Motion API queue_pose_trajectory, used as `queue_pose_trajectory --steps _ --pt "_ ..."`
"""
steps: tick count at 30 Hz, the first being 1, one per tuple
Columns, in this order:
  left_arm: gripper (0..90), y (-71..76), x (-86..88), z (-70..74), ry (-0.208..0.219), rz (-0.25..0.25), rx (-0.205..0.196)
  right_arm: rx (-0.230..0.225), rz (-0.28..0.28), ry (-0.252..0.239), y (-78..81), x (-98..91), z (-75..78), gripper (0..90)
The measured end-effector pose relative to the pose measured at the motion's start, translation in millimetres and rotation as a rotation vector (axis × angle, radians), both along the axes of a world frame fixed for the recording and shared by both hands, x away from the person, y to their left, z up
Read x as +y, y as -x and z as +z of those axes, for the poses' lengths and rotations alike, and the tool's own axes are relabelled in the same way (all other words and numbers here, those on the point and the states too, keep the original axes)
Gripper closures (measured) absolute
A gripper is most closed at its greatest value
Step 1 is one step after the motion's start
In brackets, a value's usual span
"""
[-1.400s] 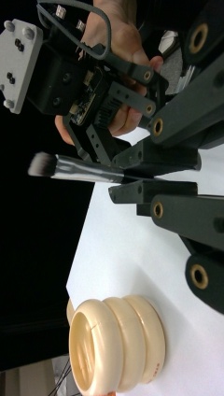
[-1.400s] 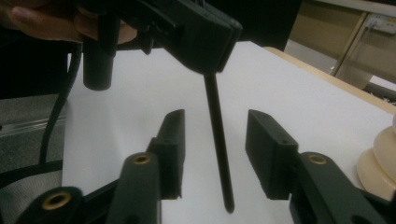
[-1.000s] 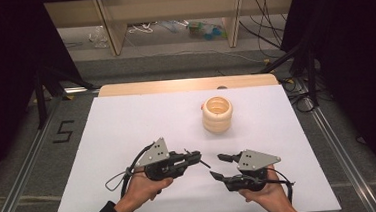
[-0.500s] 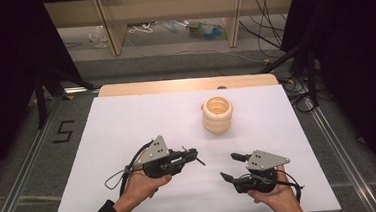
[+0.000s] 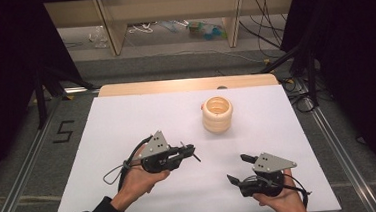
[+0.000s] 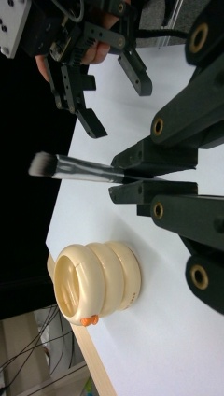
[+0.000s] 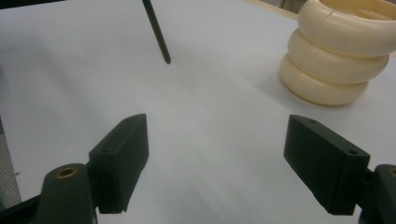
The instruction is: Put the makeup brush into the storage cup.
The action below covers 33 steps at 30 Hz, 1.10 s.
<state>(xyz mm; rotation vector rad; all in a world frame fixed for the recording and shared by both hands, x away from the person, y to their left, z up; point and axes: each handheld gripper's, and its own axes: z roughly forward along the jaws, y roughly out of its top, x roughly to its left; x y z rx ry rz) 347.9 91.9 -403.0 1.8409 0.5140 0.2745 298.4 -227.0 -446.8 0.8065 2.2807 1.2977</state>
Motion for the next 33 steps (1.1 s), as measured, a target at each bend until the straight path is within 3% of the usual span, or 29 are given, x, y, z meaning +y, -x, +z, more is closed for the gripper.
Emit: queue_pose_trajectory --steps 7,14,33 --pt "84.8 -10.8 2.6 8.6 -0.003 0.029 0.008 0.018 -0.035 -0.003 0.5 -2.8 -1.0 17.5" --pt "84.8 -25.8 0.5 21.6 -0.035 0.027 0.006 0.016 -0.019 0.012 -0.1 0.0 -1.8 18.3" --pt "84.8 -62.5 -16.5 51.4 -0.066 0.049 -0.003 0.02 -0.015 -0.003 0.3 -0.2 -0.3 18.4"
